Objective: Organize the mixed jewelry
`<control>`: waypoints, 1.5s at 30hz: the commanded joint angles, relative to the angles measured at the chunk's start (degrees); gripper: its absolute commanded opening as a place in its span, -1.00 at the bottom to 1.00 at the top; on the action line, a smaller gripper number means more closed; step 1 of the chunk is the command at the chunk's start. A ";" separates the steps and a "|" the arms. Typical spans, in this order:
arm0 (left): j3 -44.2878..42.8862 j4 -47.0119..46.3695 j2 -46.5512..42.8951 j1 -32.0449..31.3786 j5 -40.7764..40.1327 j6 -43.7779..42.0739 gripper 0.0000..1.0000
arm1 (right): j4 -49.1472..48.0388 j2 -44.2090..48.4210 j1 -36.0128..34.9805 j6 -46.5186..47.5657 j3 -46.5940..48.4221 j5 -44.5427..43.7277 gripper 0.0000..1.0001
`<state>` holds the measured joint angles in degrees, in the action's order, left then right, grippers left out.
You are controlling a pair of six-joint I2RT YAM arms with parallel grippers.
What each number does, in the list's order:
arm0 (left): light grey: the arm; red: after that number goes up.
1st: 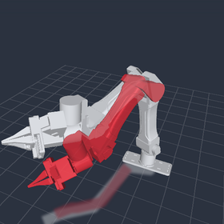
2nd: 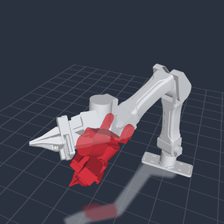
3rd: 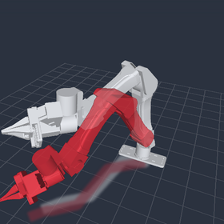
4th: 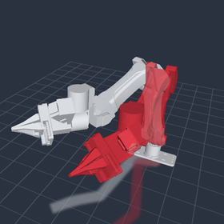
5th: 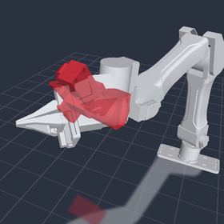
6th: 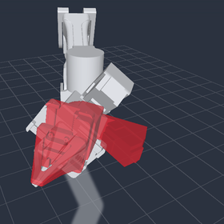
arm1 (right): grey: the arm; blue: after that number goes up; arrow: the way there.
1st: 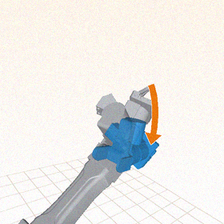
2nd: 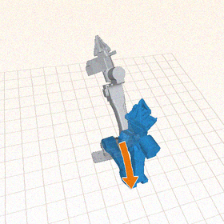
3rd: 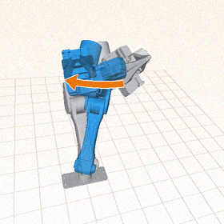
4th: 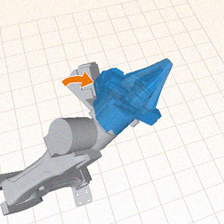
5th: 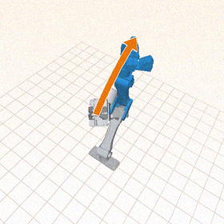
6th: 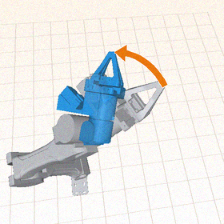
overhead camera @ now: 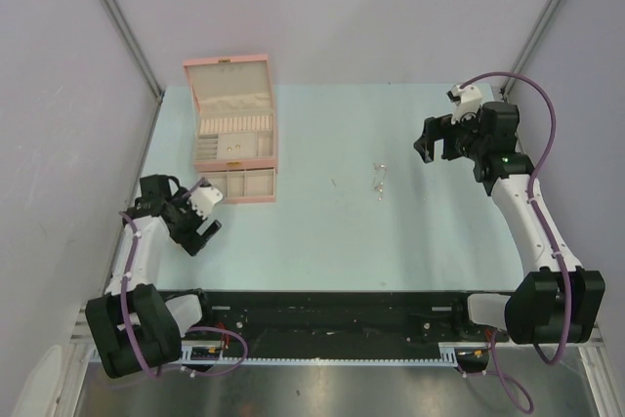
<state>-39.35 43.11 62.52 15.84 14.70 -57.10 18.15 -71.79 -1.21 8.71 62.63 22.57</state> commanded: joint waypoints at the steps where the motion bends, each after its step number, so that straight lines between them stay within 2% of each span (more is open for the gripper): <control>1: 2.17 -3.64 -1.61 0.34 0.16 -6.26 0.96 | -0.75 -0.63 0.51 0.96 0.74 0.90 0.99; 12: 1.83 -6.20 0.76 2.88 -0.20 -10.40 0.95 | -0.40 -1.16 3.15 0.43 0.74 3.97 1.00; 19: 0.33 -6.81 5.50 7.36 1.65 -13.91 0.94 | -0.31 -1.42 3.23 0.43 0.74 3.71 0.99; 27: -1.78 -6.82 10.69 9.30 2.70 -15.06 0.86 | -0.31 -1.95 3.94 0.52 0.74 3.80 0.99; 30: -1.52 -6.64 10.60 9.48 2.88 -15.41 0.75 | -0.31 -2.04 4.46 0.34 0.74 3.89 0.99; 34: -0.73 -6.99 10.60 9.91 3.23 -15.67 0.47 | -0.22 -1.86 4.73 0.34 0.83 3.89 0.99; 45: -0.98 -4.80 9.55 9.92 6.83 -12.60 0.08 | -0.22 -2.30 5.08 0.34 0.83 4.06 0.99</control>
<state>-39.05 36.38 73.25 25.28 16.40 -69.32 18.63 -73.73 3.49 8.69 62.63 26.00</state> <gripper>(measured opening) 0.563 0.994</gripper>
